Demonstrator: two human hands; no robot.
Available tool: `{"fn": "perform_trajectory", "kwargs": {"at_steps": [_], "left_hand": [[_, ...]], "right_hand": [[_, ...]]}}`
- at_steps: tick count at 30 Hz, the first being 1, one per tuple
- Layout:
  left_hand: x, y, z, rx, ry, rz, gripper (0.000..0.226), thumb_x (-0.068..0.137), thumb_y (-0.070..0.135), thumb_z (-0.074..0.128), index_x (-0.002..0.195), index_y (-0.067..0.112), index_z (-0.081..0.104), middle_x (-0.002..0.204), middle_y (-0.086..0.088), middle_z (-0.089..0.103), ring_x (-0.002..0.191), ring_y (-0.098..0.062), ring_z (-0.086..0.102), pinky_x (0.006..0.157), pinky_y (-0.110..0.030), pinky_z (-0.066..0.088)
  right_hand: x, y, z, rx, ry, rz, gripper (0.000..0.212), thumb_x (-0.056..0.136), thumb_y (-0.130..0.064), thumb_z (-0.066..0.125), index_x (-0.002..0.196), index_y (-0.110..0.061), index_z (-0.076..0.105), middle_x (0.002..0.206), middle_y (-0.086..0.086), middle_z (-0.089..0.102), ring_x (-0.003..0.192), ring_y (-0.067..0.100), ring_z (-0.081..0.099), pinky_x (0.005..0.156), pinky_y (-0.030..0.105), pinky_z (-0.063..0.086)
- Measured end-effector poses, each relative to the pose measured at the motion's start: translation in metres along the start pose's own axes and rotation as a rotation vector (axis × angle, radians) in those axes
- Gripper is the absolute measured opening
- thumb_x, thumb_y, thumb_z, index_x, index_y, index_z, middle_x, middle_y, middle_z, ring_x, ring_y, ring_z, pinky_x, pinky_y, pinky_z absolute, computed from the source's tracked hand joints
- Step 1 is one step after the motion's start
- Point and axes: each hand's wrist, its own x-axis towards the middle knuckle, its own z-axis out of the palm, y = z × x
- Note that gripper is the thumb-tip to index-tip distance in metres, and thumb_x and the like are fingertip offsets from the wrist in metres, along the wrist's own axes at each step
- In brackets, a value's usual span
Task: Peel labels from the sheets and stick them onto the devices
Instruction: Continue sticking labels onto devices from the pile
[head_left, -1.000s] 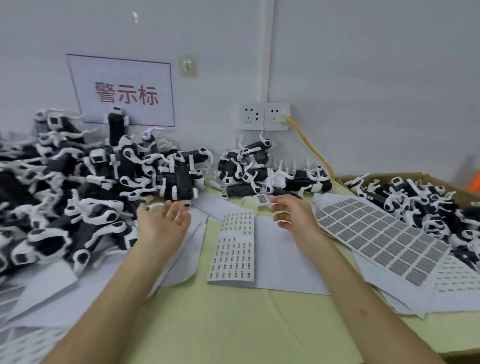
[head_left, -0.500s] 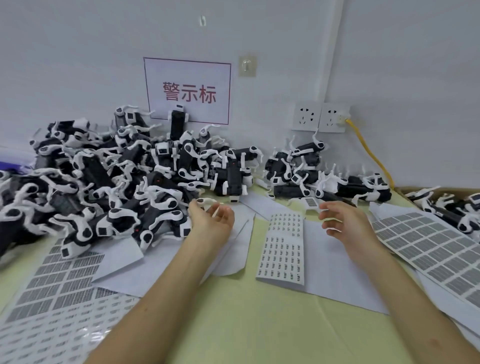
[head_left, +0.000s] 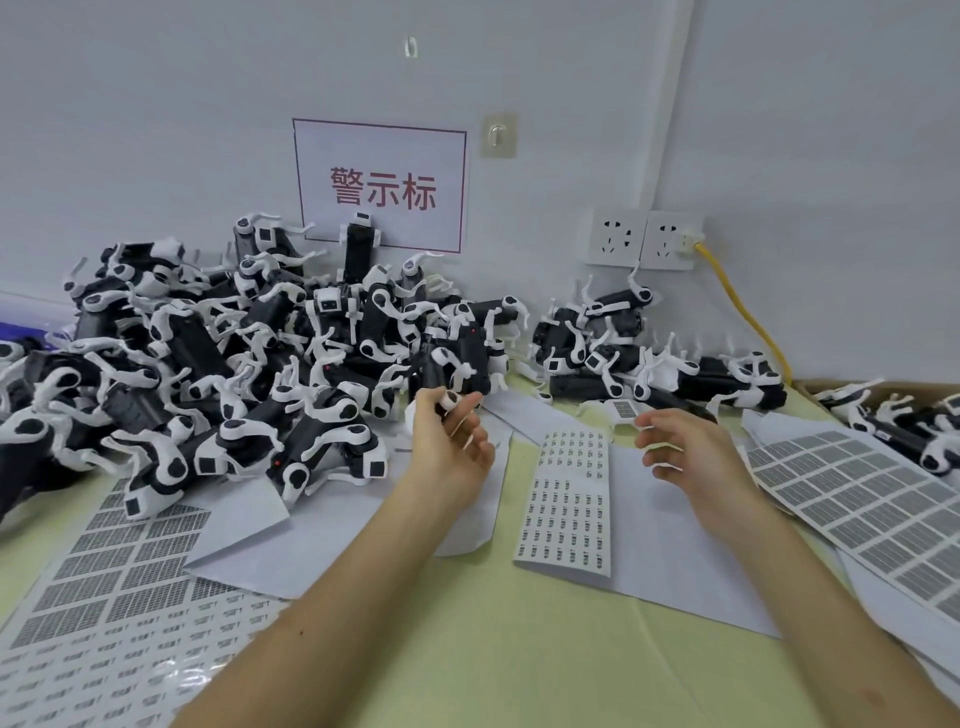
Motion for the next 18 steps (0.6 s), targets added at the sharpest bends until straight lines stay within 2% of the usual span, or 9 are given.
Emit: {"fn": "perform_trajectory", "kwargs": {"at_steps": [3, 6, 9, 11, 13, 15, 18], "left_hand": [[-0.005, -0.006, 0.004, 0.204, -0.106, -0.001, 0.031, 0.088, 0.038, 0.059, 0.072, 0.012, 0.067, 0.065, 0.003, 0.051, 0.052, -0.011, 0.043, 0.047, -0.02, 0.035], [-0.011, -0.013, 0.009, 0.492, -0.225, 0.102, 0.024, 0.081, 0.04, 0.061, 0.075, 0.016, 0.056, 0.067, 0.003, 0.054, 0.055, -0.012, 0.042, 0.052, -0.024, 0.033], [-0.018, -0.019, 0.014, 0.69, -0.275, 0.168, 0.029, 0.068, 0.042, 0.064, 0.066, 0.013, 0.058, 0.061, -0.002, 0.055, 0.052, -0.015, 0.045, 0.054, -0.028, 0.038], [-0.02, -0.022, 0.015, 0.764, -0.311, 0.184, 0.029, 0.067, 0.041, 0.063, 0.067, 0.013, 0.058, 0.06, -0.003, 0.053, 0.053, -0.016, 0.045, 0.056, -0.029, 0.04], [-0.02, -0.026, 0.013, 0.814, -0.349, 0.197, 0.025, 0.068, 0.042, 0.063, 0.062, 0.017, 0.06, 0.059, -0.004, 0.051, 0.053, -0.016, 0.046, 0.057, -0.03, 0.041], [-0.021, -0.029, 0.012, 0.836, -0.357, 0.218, 0.028, 0.069, 0.043, 0.061, 0.058, 0.018, 0.059, 0.059, -0.004, 0.05, 0.053, -0.016, 0.047, 0.057, -0.029, 0.043], [-0.02, -0.027, 0.013, 0.86, -0.291, 0.313, 0.036, 0.073, 0.045, 0.061, 0.05, 0.019, 0.053, 0.057, 0.002, 0.048, 0.052, -0.014, 0.048, 0.056, -0.028, 0.045]], "right_hand": [[-0.001, -0.001, 0.001, -0.01, 0.004, -0.006, 0.024, 0.098, -0.009, 0.052, 0.089, -0.01, 0.074, 0.075, 0.006, 0.068, 0.059, 0.018, 0.058, 0.061, 0.029, 0.041], [-0.003, -0.002, 0.003, 0.011, 0.029, -0.041, 0.019, 0.098, -0.011, 0.055, 0.098, -0.011, 0.074, 0.084, 0.006, 0.07, 0.067, 0.018, 0.063, 0.063, 0.029, 0.043], [-0.005, -0.007, 0.005, 0.106, 0.017, -0.119, 0.022, 0.099, -0.021, 0.058, 0.115, -0.019, 0.073, 0.104, 0.0, 0.074, 0.086, 0.01, 0.071, 0.077, 0.031, 0.048], [-0.008, -0.011, 0.005, 0.141, -0.061, -0.174, 0.029, 0.096, -0.034, 0.06, 0.123, -0.029, 0.071, 0.122, -0.007, 0.071, 0.104, 0.007, 0.068, 0.088, 0.032, 0.048], [-0.012, -0.013, 0.007, 0.084, -0.17, -0.215, 0.036, 0.088, -0.044, 0.062, 0.122, -0.042, 0.071, 0.131, -0.016, 0.067, 0.118, 0.002, 0.062, 0.094, 0.03, 0.046], [-0.015, -0.013, 0.011, 0.012, -0.229, -0.223, 0.041, 0.078, -0.048, 0.07, 0.119, -0.05, 0.07, 0.128, -0.021, 0.066, 0.124, 0.002, 0.058, 0.096, 0.029, 0.045], [-0.015, -0.012, 0.011, -0.047, -0.222, -0.282, 0.057, 0.064, -0.054, 0.078, 0.12, -0.048, 0.068, 0.106, -0.027, 0.07, 0.108, -0.005, 0.063, 0.084, 0.014, 0.05]]}}
